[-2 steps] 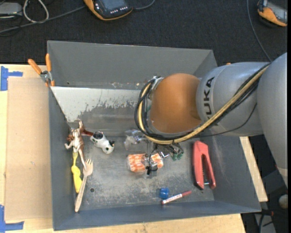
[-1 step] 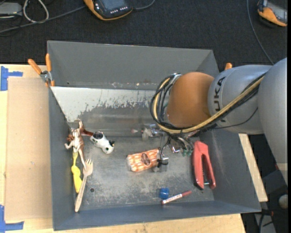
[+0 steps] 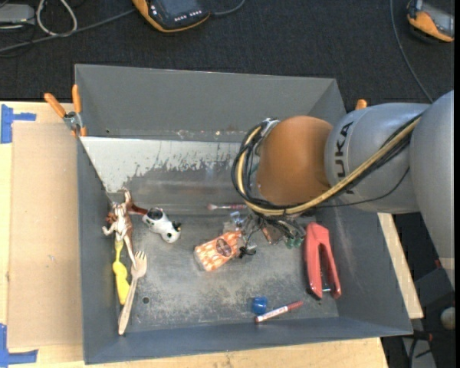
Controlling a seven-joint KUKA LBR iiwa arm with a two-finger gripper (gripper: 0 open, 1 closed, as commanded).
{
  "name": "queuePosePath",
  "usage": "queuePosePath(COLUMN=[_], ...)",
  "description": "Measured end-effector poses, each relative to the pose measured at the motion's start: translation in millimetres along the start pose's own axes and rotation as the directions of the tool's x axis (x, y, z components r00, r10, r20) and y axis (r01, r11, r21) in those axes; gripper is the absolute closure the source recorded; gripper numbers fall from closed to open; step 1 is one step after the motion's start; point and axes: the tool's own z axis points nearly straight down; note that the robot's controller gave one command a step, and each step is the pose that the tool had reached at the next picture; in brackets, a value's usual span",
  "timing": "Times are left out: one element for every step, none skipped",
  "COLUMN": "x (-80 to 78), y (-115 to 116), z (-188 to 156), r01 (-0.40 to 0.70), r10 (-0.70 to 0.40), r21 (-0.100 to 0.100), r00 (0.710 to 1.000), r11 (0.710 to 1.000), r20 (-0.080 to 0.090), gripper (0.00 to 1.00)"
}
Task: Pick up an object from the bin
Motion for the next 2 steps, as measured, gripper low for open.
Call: queuePosePath(x=[0.0, 0.4], y=[0.0, 0.3], z=[0.0, -11.5], r01=[-0.001, -0.003], r10=[0.001, 0.003], r21=[0.000, 0.000], r00=[1.000, 1.000], r11=[1.000, 1.000], r20=[0.000, 0.000], gripper=[1.00, 1.00])
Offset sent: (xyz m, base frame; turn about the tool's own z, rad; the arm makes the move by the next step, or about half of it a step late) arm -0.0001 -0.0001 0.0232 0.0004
